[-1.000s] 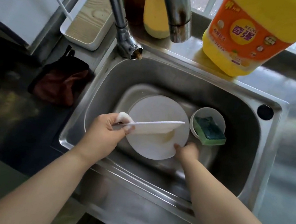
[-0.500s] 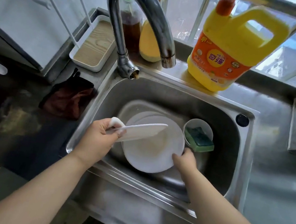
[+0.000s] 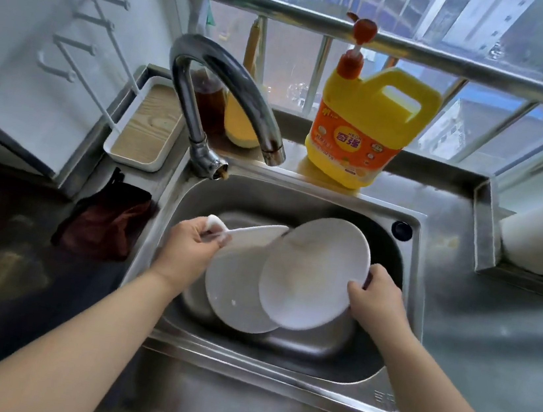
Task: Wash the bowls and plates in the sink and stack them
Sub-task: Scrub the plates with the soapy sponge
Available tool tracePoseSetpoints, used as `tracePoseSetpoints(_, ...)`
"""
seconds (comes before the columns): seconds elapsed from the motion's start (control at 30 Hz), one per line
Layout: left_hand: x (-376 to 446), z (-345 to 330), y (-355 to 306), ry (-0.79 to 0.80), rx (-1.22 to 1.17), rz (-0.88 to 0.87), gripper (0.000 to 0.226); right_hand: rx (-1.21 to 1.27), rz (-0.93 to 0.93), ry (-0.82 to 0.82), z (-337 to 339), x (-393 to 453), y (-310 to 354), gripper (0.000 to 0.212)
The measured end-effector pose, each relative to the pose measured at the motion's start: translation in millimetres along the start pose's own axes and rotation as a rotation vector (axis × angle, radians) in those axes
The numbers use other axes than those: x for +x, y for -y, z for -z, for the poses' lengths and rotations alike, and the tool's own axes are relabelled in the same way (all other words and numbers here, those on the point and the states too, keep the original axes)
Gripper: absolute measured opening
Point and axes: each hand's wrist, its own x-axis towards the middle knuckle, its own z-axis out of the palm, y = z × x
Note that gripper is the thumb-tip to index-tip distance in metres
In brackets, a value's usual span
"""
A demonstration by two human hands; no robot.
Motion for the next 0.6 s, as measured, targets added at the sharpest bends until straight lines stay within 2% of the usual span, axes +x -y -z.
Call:
tracePoseSetpoints(0.13, 7.6, -13.4, 22.2, 0.087, 0.051, 0.060, 0.013, -0.030, -0.035, -0.059, 15.0, -8.5, -11.7, 0.009)
tracePoseSetpoints(0.23, 2.9, -25.2, 38.4, 0.185, 0.232, 0.071, 0.027, -0.015, -0.092, -0.068, 18.0, -13.9, -21.1, 0.010)
tracePoseSetpoints(0.33, -6.8, -35.2, 48.8, 0.267, 0.321, 0.089, 0.027, 0.035, -0.136, -0.028, 15.0, -20.1, -26.9, 0.008)
tracePoseSetpoints(0.47, -7.3, -41.6, 52.8, 0.345, 0.490, -0.027, 0.012, 0.097, -0.161, 0.018, 5.0, -25.8, -29.2, 0.005)
tracePoseSetpoints(0.6, -2.0, -37.4, 53.1, 0.371, 0.615, -0.188, 0.010, 0.131, -0.200, 0.070, -8.3, -25.1, -24.9, 0.011)
